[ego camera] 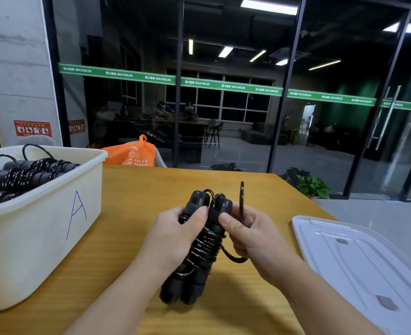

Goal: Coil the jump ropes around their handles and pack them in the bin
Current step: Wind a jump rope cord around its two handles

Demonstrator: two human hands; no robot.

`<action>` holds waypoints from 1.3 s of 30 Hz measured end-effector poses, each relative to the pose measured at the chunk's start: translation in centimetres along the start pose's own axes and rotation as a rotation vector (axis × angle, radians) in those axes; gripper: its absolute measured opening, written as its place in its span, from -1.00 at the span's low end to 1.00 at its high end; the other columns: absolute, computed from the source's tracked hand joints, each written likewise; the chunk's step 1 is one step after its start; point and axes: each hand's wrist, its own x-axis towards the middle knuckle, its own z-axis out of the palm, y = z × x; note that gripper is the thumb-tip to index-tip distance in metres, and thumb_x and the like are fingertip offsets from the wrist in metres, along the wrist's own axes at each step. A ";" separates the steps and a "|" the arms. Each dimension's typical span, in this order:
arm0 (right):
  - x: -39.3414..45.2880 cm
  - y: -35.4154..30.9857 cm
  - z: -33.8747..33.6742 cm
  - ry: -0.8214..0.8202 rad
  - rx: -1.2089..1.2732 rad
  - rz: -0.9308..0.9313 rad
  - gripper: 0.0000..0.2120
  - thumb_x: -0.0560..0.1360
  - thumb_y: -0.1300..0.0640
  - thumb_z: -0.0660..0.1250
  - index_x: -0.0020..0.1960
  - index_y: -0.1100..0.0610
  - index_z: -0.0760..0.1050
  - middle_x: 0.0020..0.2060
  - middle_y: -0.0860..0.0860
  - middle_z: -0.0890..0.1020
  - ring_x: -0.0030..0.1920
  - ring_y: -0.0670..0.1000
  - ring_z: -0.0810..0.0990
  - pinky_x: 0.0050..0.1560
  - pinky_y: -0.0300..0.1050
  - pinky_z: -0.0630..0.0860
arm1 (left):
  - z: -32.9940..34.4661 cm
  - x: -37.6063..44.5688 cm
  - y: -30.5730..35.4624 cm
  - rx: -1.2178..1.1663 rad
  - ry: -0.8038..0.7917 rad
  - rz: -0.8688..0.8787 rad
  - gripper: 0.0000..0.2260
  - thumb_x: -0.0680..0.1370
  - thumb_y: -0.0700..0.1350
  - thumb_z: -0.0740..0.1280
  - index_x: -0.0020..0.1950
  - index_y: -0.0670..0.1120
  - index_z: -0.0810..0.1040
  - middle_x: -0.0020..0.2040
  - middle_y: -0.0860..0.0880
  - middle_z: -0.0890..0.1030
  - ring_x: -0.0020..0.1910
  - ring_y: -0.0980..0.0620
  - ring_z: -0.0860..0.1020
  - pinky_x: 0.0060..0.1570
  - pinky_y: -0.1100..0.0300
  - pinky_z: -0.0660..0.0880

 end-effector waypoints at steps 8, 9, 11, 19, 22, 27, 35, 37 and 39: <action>0.8 0.5 -0.6 0.248 -0.282 0.014 -0.13 0.19 -0.49 0.13 0.44 -0.23 0.06 -0.21 -0.09 0.36 -0.24 -0.14 0.38 -0.19 -0.21 0.31 | -0.3 0.2 -0.6 -0.167 -0.005 -0.131 -0.73 0.54 -0.01 0.32 -0.16 -0.22 0.59 -0.35 -0.11 0.62 -0.39 -0.06 0.58 -0.31 0.14 0.53; 0.8 0.5 -0.9 0.247 -0.311 -0.023 -0.12 0.20 -0.52 0.07 0.45 -0.26 -0.03 -0.21 -0.13 0.32 -0.20 -0.13 0.35 -0.14 -0.20 0.32 | -0.1 0.1 -0.5 -0.182 -0.010 -0.141 -0.74 0.54 -0.02 0.33 -0.17 -0.21 0.57 -0.37 -0.09 0.61 -0.42 -0.03 0.57 -0.37 0.19 0.51; 0.6 0.5 -0.9 0.209 -0.373 -0.113 -0.20 0.20 -0.63 0.02 0.36 -0.46 -0.15 -0.15 -0.24 0.24 -0.13 -0.21 0.28 -0.09 -0.26 0.30 | 0.2 0.0 -0.5 -0.192 -0.017 -0.152 -0.75 0.54 -0.02 0.33 -0.20 -0.19 0.56 -0.41 -0.05 0.59 -0.47 0.01 0.55 -0.43 0.25 0.46; 0.3 0.6 -0.2 0.180 -0.608 -0.205 -0.37 0.16 -0.70 -0.18 0.21 -0.64 -0.15 -0.19 -0.31 0.38 -0.23 -0.34 0.39 -0.22 -0.37 0.30 | 0.6 0.1 -0.8 -0.212 0.014 -0.214 -0.72 0.52 0.03 0.35 -0.21 -0.18 0.57 -0.41 -0.08 0.58 -0.45 -0.03 0.54 -0.35 0.17 0.46; 0.2 0.0 0.0 0.148 -0.674 -0.167 -0.45 0.24 -0.59 -0.03 0.18 -0.65 -0.13 0.03 -0.36 0.35 -0.07 -0.33 0.37 -0.10 -0.34 0.30 | 0.8 0.1 -0.8 -0.205 0.023 -0.207 -0.72 0.53 0.02 0.34 -0.18 -0.19 0.59 -0.40 -0.08 0.59 -0.45 -0.02 0.54 -0.38 0.19 0.46; 0.2 -0.4 0.5 0.058 -0.892 -0.082 -0.37 0.32 -0.41 0.08 0.14 -0.64 -0.34 0.25 -0.15 0.39 0.17 -0.06 0.47 0.09 -0.15 0.45 | 0.6 0.2 -0.8 -0.197 0.044 -0.218 -0.69 0.50 0.06 0.37 -0.21 -0.19 0.59 -0.33 -0.16 0.63 -0.37 -0.10 0.58 -0.25 0.06 0.52; 1.0 -0.2 -0.2 0.039 -1.047 -0.027 -0.29 0.57 -0.16 0.12 0.56 -0.10 -0.22 0.11 -0.14 0.31 0.00 -0.08 0.38 -0.10 -0.24 0.32 | -0.4 0.5 -1.0 -0.042 0.225 -0.120 -0.65 0.49 0.11 0.36 -0.23 -0.19 0.57 -0.39 -0.08 0.58 -0.36 -0.08 0.55 -0.19 -0.01 0.52; 0.9 0.2 0.4 0.034 -1.097 -0.068 -0.27 0.61 -0.10 0.08 0.54 -0.01 -0.36 0.29 -0.09 0.24 0.06 -0.04 0.46 -0.01 -0.22 0.42 | -0.3 0.5 -0.9 -0.026 0.249 -0.113 -0.67 0.51 0.09 0.34 -0.27 -0.16 0.55 -0.43 -0.04 0.56 -0.41 -0.05 0.53 -0.28 0.08 0.48; 0.8 0.7 0.7 0.003 -1.115 -0.120 -0.25 0.66 0.02 0.08 0.42 0.00 -0.54 0.33 -0.08 0.25 0.08 -0.15 0.48 0.00 -0.29 0.45 | -0.2 0.3 -0.8 0.008 0.267 -0.103 -0.68 0.51 0.09 0.33 -0.27 -0.15 0.53 -0.44 -0.03 0.54 -0.44 -0.02 0.51 -0.35 0.16 0.43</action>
